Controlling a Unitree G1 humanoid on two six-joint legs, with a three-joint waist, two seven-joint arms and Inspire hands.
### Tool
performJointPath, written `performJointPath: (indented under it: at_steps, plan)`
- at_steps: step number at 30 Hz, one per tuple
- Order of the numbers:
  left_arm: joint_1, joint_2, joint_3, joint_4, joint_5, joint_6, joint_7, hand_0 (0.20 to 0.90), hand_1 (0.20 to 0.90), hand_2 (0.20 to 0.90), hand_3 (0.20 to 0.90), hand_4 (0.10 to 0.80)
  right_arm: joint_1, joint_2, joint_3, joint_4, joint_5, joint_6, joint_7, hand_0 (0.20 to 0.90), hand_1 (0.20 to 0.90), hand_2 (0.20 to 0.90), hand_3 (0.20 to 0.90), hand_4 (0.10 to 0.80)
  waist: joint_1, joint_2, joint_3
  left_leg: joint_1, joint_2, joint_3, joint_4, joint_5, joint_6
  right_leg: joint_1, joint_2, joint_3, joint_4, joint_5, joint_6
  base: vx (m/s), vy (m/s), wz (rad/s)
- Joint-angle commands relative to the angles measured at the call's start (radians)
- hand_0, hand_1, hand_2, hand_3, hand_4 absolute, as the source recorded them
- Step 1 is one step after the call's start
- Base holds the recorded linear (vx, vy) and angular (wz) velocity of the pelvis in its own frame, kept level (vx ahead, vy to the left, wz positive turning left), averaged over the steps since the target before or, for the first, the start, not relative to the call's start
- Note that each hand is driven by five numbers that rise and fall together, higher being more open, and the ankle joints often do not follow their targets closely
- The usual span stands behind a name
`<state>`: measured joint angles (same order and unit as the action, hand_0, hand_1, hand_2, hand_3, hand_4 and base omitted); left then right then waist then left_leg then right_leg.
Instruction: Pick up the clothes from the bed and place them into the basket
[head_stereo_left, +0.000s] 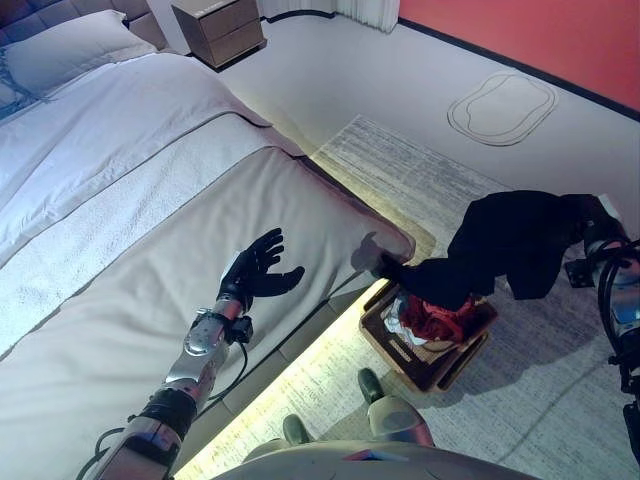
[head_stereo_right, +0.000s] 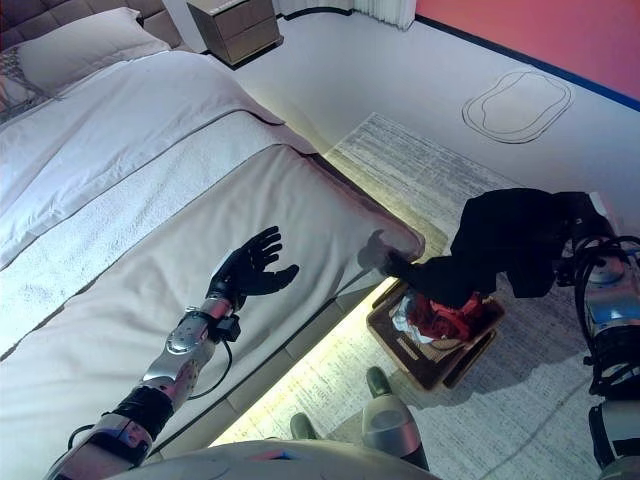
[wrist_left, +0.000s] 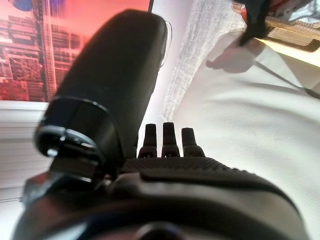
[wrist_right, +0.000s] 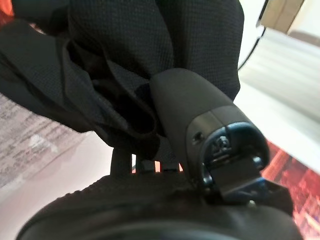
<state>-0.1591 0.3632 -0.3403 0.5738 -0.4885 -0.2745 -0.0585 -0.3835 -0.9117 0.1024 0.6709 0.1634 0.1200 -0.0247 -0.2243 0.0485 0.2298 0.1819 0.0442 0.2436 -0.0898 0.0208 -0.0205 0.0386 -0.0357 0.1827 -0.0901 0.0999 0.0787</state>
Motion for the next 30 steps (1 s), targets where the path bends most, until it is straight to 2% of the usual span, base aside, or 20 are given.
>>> performJointPath:
  at_steps: [1,12,13,14,15,22,30]
  plan:
    - [-0.082,0.027,-0.008,0.006,0.023,-0.061,0.003,0.9,0.9,0.9,0.9,0.8,-0.123,0.025,0.033,0.071,-0.035,-0.039,-0.002,0.3,0.3,0.3,0.2,0.1,0.033,-0.046,-0.105,-0.028,0.006,-0.058,0.063,-0.093,-0.001,-0.031,0.029,-0.027,0.105,-0.053,-0.025,0.0,0.0,0.0]
    - [-0.115,0.013,-0.041,0.022,0.017,-0.063,-0.01,0.9,0.9,0.9,0.9,0.8,-0.177,0.172,0.129,0.32,-0.094,-0.048,-0.024,0.3,0.3,0.3,0.2,0.1,0.076,-0.016,-0.089,-0.03,-0.001,-0.082,0.066,-0.093,0.003,-0.03,0.017,-0.056,0.104,-0.051,-0.024,0.0,0.0,0.0]
    - [-0.115,0.012,-0.043,0.027,0.016,-0.067,-0.013,0.9,0.9,0.9,0.9,0.8,-0.177,0.182,0.132,0.34,-0.102,-0.045,-0.027,0.404,0.404,0.404,0.321,0.221,0.079,-0.013,-0.089,-0.03,-0.001,-0.084,0.064,-0.091,0.003,-0.029,0.015,-0.059,0.103,-0.05,-0.024,0.004,-0.005,0.03]
    - [-0.115,0.012,-0.043,0.029,0.014,-0.068,-0.013,0.9,0.9,0.9,0.9,0.8,-0.177,0.187,0.134,0.349,-0.108,-0.044,-0.028,0.684,0.684,0.684,0.647,0.547,0.081,-0.012,-0.089,-0.03,-0.001,-0.084,0.063,-0.09,0.003,-0.029,0.015,-0.06,0.102,-0.05,-0.023,0.004,-0.008,0.04]
    - [-0.116,0.011,-0.044,0.031,0.013,-0.07,-0.014,0.9,0.9,0.9,0.9,0.8,-0.177,0.193,0.136,0.362,-0.116,-0.044,-0.029,0.9,0.9,0.9,0.9,0.8,0.083,-0.011,-0.089,-0.029,-0.001,-0.085,0.061,-0.089,0.002,-0.028,0.014,-0.062,0.101,-0.05,-0.023,0.004,-0.011,0.08]
    - [-0.127,0.018,-0.059,0.035,0.005,-0.071,-0.025,0.9,0.9,0.9,0.9,0.8,-0.148,0.244,0.131,0.466,-0.124,-0.022,-0.082,0.9,0.9,0.9,0.9,0.8,0.102,-0.008,-0.087,-0.028,0.0,-0.1,0.049,-0.082,0.003,-0.023,0.011,-0.072,0.091,-0.044,-0.02,0.0,-0.017,0.07]
    - [-0.129,0.022,-0.071,0.037,0.001,-0.081,-0.038,0.9,0.9,0.9,0.9,0.8,-0.131,0.257,0.117,0.479,-0.114,-0.034,-0.125,0.9,0.9,0.9,0.9,0.8,0.107,-0.006,-0.083,-0.027,0.0,-0.107,0.042,-0.077,0.005,-0.021,0.009,-0.074,0.084,-0.039,-0.018,-0.003,-0.007,0.02]
